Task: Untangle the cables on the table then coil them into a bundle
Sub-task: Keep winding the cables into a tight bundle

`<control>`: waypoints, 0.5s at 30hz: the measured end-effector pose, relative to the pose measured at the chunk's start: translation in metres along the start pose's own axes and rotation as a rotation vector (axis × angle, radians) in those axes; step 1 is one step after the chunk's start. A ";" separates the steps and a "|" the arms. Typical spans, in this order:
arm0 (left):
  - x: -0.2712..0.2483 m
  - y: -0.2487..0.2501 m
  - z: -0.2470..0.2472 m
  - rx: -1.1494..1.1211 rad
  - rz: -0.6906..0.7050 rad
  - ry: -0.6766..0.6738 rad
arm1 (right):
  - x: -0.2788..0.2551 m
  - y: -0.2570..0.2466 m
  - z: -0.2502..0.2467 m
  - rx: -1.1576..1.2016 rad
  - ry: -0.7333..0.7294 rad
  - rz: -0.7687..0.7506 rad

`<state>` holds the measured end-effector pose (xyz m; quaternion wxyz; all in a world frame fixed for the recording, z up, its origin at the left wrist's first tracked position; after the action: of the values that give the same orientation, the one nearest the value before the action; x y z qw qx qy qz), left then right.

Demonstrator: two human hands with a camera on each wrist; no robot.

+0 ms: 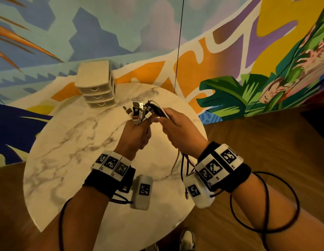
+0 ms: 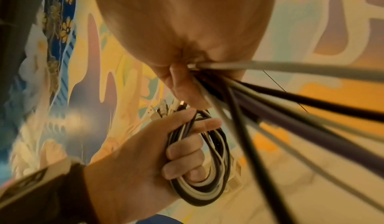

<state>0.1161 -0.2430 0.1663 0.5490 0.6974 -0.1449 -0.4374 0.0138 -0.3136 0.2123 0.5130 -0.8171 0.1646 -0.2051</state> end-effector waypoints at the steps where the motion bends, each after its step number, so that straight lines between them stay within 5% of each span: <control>1: 0.000 0.001 0.001 -0.015 0.007 -0.024 | -0.001 0.001 0.000 0.018 0.015 -0.002; 15: -0.001 -0.008 0.020 -0.028 -0.122 -0.193 | -0.008 -0.003 0.017 -0.402 -0.068 -0.028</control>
<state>0.0975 -0.2524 0.1600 0.5146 0.6517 -0.1485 -0.5371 0.0153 -0.2953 0.2074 0.3419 -0.9117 0.1735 -0.1477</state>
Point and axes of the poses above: each hand's wrist, its own x-axis towards the middle knuckle, its own z-axis out of the palm, y = z × x, the point moved 7 cm from there along x, towards the middle knuckle, and after that the axes turned 15 degrees about -z, right-handed, at the moved point
